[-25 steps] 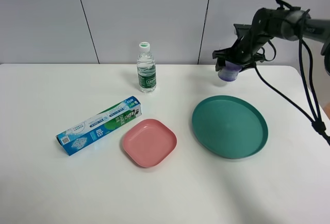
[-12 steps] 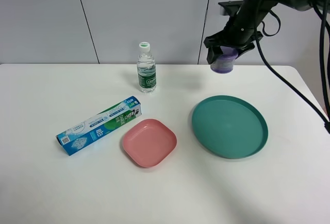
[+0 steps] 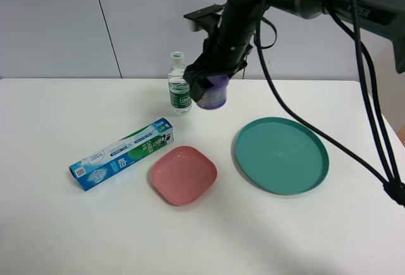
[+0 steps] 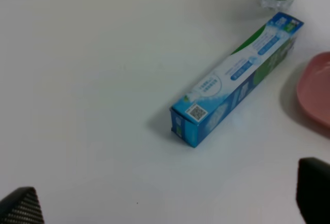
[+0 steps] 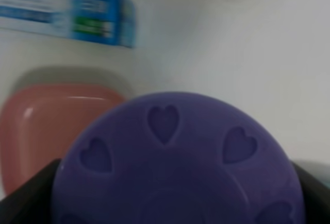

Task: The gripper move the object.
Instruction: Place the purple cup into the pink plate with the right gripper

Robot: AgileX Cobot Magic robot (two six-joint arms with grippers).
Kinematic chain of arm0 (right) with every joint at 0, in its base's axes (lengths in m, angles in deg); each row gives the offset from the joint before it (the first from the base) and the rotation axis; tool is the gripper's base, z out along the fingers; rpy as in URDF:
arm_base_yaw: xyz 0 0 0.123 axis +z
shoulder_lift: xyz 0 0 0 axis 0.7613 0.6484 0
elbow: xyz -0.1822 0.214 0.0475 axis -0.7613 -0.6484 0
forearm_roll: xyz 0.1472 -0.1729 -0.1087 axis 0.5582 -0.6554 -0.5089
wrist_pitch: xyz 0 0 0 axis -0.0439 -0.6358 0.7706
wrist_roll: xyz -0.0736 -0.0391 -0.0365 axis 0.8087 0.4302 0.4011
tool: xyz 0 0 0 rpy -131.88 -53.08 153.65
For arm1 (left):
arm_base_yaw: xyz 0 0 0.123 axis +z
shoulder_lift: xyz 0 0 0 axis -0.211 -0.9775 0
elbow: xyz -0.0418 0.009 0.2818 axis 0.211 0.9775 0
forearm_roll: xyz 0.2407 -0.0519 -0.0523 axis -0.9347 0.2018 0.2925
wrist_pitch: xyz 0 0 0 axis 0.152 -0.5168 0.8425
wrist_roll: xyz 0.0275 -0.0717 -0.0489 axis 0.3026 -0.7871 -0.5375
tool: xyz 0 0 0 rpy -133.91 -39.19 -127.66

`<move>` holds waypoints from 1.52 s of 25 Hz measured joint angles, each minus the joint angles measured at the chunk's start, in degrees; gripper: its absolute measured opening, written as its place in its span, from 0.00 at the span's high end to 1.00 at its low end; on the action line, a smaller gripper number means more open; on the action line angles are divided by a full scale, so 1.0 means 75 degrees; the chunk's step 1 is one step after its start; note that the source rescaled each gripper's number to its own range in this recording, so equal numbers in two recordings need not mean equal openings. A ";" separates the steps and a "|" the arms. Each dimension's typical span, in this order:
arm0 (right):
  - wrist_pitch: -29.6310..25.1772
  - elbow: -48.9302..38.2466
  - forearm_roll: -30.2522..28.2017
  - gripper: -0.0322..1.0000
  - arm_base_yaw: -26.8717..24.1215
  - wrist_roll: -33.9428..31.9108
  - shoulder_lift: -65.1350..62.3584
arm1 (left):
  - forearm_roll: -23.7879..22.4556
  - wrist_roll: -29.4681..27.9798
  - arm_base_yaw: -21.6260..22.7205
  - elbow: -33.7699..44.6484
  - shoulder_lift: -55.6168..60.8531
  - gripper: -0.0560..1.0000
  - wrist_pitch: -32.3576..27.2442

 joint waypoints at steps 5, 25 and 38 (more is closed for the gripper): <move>0.0616 -0.0154 0.0000 0.96 0.0856 0.0000 -0.0009 | 0.0000 0.0000 0.0000 0.0000 0.0000 0.00 0.0000; 0.3692 -0.3426 0.1011 0.96 0.1196 0.1546 -0.0181 | 0.0000 0.0000 0.0000 0.0000 0.0000 0.00 0.0000; 0.3981 -0.3988 0.1182 0.96 0.1196 0.1573 -0.0195 | 0.0000 0.0000 0.0000 0.0000 0.0000 0.00 0.0000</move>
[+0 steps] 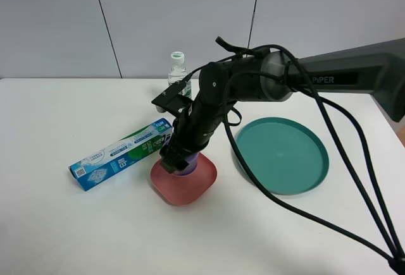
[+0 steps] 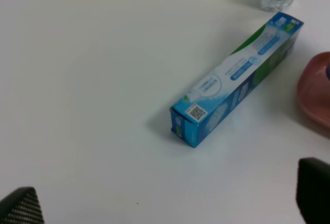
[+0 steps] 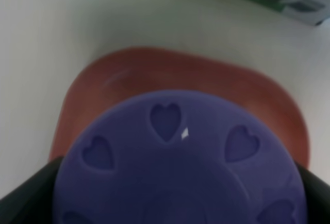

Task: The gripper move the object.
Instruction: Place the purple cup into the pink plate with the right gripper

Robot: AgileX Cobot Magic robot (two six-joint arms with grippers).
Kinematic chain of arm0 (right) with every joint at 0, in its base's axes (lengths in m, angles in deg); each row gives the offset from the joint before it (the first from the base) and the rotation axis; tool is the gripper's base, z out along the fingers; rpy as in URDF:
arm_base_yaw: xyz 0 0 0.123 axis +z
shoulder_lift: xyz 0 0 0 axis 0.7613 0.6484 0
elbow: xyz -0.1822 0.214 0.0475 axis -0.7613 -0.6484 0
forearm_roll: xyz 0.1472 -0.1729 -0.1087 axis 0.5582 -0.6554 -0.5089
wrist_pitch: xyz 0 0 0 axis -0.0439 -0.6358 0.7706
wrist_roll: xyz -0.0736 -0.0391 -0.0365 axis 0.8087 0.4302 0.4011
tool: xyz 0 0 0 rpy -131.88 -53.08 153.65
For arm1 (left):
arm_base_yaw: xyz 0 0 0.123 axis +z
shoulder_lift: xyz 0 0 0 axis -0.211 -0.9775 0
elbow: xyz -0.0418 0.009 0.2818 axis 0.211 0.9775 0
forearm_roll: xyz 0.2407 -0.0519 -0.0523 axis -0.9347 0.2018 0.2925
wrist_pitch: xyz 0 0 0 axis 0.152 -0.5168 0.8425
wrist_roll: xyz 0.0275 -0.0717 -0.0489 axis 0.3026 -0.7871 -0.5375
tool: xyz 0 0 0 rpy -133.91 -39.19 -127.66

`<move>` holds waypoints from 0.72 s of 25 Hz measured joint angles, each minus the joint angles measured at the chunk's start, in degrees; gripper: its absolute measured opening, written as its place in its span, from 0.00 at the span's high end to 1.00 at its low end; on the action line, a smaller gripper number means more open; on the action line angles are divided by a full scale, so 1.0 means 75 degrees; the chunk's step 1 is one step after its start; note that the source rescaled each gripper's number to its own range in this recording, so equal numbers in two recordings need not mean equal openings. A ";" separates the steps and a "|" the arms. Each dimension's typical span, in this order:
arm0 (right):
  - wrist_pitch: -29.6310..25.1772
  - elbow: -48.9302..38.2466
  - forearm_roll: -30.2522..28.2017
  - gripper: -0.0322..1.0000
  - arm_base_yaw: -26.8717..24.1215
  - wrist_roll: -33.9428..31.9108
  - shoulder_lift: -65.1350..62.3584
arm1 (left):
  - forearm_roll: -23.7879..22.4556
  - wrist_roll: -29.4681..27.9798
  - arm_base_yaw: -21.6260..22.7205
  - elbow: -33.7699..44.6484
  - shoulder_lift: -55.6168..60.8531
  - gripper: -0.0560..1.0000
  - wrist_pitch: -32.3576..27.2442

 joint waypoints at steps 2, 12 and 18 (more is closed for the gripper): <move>0.0106 0.0000 0.0017 0.96 0.0000 0.0000 0.0073 | 0.0000 0.0000 0.0000 0.0000 0.0000 0.00 0.0000; 0.0159 -0.0013 0.0078 0.96 0.0000 0.0000 0.0413 | 0.0000 0.0000 0.0000 0.0000 0.0000 0.00 0.0000; 0.0165 -0.0013 0.0086 0.96 0.0000 0.0023 0.0583 | 0.0000 0.0000 0.0000 0.0000 0.0000 0.00 0.0000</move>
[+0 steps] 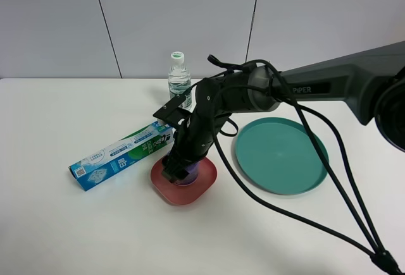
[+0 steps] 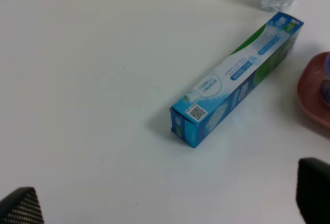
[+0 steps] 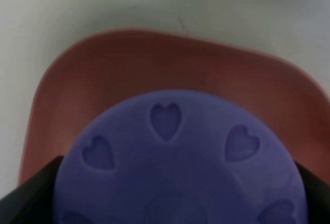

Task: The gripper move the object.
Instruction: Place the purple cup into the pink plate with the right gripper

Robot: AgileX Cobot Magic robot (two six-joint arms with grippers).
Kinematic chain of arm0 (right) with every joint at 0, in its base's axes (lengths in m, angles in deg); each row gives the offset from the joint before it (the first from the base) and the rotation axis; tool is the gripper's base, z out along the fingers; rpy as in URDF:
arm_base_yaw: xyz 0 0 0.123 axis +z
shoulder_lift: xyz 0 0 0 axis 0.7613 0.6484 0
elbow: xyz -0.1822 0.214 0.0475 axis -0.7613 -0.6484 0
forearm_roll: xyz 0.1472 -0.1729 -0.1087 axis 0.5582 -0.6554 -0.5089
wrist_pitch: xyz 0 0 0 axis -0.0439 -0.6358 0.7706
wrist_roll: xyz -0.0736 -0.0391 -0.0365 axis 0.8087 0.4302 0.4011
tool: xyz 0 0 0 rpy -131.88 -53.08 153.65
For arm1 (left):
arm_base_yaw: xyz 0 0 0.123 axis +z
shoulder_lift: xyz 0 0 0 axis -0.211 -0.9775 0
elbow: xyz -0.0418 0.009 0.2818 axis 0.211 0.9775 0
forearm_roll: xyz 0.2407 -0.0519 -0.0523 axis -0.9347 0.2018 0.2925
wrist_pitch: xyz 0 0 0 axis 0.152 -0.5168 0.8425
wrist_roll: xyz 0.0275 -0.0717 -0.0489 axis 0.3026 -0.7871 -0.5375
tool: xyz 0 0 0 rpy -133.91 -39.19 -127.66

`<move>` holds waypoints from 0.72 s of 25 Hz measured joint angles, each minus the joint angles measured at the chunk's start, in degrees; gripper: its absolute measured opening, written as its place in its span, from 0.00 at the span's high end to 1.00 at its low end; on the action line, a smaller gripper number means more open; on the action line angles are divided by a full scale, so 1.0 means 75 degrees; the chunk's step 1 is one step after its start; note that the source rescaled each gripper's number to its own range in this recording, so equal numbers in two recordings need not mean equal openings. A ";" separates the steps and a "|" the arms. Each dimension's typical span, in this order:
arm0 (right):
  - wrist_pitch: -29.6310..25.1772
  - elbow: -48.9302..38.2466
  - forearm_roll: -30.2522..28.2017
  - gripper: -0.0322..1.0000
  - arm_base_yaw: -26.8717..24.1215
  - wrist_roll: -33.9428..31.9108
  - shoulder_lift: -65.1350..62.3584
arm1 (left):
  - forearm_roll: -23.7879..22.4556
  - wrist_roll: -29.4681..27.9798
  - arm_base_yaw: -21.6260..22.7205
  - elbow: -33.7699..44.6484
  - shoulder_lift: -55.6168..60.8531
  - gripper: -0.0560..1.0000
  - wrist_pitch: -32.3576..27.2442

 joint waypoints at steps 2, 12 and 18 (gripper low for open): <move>-0.0008 0.0000 0.0006 0.96 0.0000 0.0000 0.0000 | 0.0000 0.0000 0.0000 0.0000 0.0000 0.00 0.0000; -0.0237 0.0000 -0.0019 0.73 0.0000 0.0000 -0.0014 | 0.0000 0.0000 0.0000 0.0000 0.0000 0.00 0.0000; -0.0225 0.0008 -0.0087 0.11 0.0000 0.0000 -0.0206 | 0.0000 0.0000 0.0000 0.0000 0.0000 0.00 0.0000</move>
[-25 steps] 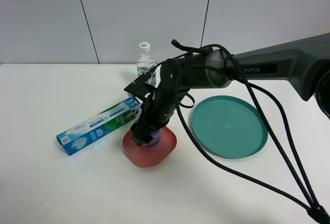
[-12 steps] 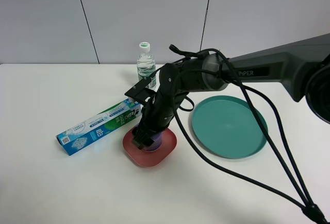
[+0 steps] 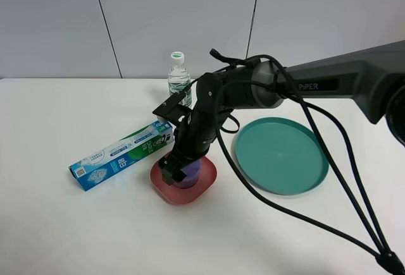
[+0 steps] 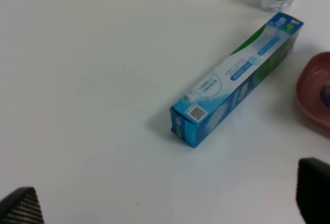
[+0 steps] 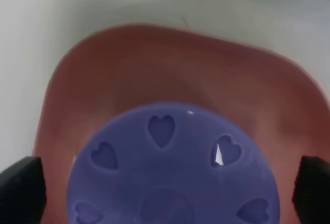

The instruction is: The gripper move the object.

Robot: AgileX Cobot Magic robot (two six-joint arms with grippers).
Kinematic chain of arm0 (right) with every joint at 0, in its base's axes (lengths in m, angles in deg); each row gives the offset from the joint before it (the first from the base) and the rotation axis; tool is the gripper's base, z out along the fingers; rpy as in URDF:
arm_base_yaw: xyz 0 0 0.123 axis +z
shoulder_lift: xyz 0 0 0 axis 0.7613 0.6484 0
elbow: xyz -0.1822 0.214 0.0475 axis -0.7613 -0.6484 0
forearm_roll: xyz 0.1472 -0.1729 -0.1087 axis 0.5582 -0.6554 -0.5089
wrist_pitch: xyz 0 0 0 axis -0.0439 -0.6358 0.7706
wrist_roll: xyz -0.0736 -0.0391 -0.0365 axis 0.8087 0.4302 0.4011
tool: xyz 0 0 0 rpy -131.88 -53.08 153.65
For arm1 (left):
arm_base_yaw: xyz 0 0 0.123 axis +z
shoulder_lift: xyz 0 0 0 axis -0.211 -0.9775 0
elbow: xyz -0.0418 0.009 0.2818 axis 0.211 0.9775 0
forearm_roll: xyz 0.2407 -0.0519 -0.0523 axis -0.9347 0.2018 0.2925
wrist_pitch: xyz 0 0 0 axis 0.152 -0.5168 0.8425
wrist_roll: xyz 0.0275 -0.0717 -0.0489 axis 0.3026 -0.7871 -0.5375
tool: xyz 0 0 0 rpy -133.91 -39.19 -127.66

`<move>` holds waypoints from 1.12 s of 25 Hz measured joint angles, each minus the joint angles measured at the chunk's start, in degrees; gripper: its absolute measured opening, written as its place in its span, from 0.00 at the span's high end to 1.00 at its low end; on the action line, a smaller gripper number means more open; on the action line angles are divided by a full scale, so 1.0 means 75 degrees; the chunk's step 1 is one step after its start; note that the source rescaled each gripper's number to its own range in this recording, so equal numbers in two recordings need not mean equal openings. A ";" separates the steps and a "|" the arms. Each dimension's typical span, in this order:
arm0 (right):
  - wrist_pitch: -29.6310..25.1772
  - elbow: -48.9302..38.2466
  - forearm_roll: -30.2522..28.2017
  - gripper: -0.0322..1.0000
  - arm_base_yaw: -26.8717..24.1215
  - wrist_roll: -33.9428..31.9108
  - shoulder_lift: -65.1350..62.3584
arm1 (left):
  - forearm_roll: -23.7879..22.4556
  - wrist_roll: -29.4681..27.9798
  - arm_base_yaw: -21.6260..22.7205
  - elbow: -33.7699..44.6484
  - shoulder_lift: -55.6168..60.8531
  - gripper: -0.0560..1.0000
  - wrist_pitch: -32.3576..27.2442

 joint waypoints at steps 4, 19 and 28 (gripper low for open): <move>-0.0009 0.0000 0.0000 0.08 0.0000 0.0000 -0.0129 | 0.0000 0.0000 0.0000 0.0000 0.0000 0.00 0.0000; -0.2310 0.0000 -0.0116 0.07 -0.1069 -0.0355 -0.1925 | 0.0000 0.0000 0.0000 0.0000 0.0000 0.00 0.0000; -0.3987 0.0015 -0.2096 0.07 -0.3707 -0.1162 -0.3124 | 0.0000 0.0000 0.0000 0.0000 0.0000 0.00 0.0000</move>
